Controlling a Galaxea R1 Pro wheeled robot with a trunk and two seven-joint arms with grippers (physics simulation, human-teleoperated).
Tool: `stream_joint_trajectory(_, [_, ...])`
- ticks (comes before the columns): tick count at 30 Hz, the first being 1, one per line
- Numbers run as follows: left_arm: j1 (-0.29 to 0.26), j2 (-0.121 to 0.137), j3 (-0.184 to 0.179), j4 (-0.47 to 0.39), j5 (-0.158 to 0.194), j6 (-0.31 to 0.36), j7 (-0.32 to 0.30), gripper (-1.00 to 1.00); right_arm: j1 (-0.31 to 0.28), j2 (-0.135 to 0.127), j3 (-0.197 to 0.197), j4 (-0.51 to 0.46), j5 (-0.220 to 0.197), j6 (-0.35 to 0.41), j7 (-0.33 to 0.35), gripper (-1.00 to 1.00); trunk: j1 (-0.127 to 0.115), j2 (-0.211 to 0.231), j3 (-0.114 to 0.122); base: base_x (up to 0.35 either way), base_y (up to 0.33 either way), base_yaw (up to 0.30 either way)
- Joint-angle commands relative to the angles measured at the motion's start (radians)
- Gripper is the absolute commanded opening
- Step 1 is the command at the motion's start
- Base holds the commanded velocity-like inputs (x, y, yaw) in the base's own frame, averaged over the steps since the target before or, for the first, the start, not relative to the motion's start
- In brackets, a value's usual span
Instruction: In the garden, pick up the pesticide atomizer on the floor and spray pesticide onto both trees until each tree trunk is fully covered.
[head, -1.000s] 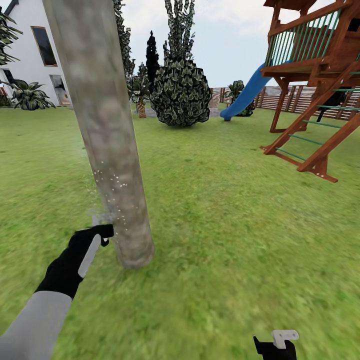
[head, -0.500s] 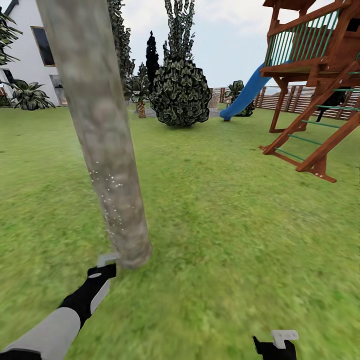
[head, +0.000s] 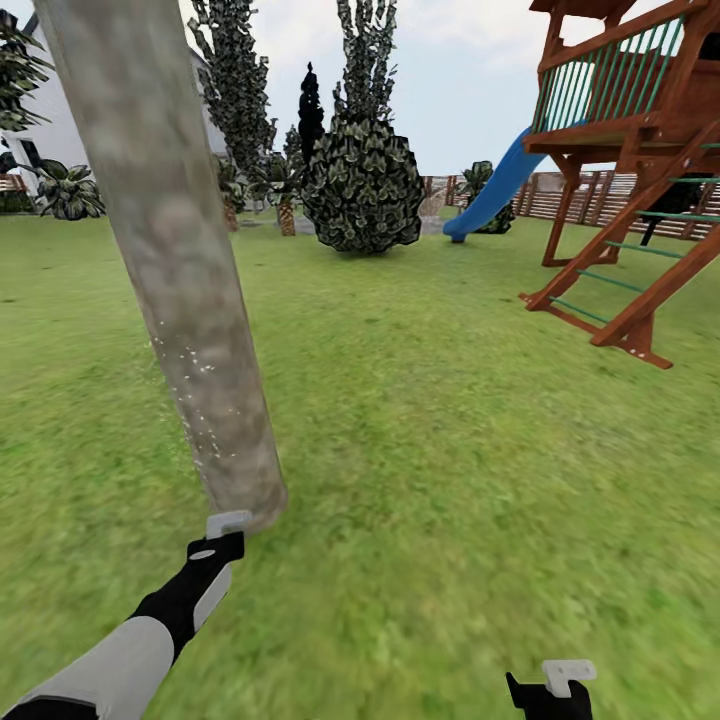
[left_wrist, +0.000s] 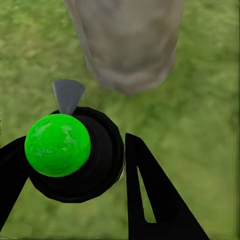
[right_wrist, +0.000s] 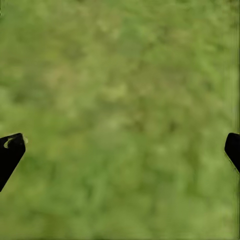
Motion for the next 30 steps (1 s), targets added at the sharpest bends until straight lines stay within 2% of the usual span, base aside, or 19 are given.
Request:
stream_joint_trajectory(1, [0.0,0.0,0.0,-0.001,0.003,0.0,0.0,-1.0,0.0,0.0,0.0,0.0,0.0,0.0,0.0,1.0,0.0,0.0,0.0,0.022,-0.275,0.263])
stream_joint_trajectory(9, [0.0,0.001,0.006,-0.001,0.008,0.0,0.0,-1.0,0.0,0.0,0.0,0.0,0.0,0.0,0.0,1.0,0.0,0.0,0.0,0.181,-0.237,0.274])
stream_joint_trajectory(15, [0.0,0.001,0.006,-0.001,0.008,0.0,0.0,-1.0,0.0,0.0,0.0,0.0,0.0,0.0,0.0,1.0,0.0,0.0,0.0,0.21,-0.225,0.051])
stream_joint_trajectory(19, [0.0,0.001,0.006,-0.001,0.008,0.0,0.0,-1.0,0.0,0.0,0.0,0.0,0.0,0.0,0.0,1.0,0.0,0.0,0.0,0.203,-0.225,0.232])
stream_joint_trajectory(24, [0.0,0.001,0.006,-0.001,0.008,-0.003,0.0,-1.0,0.0,0.0,0.0,0.0,0.0,0.0,0.0,1.0,0.0,0.0,0.0,0.033,-0.266,0.219])
stream_joint_trajectory(30, [0.0,0.003,0.008,-0.001,0.007,-0.002,0.002,-1.0,0.0,-0.002,0.0,0.0,0.0,0.0,-0.002,1.0,0.0,0.0,0.0,0.0,-0.273,0.008])
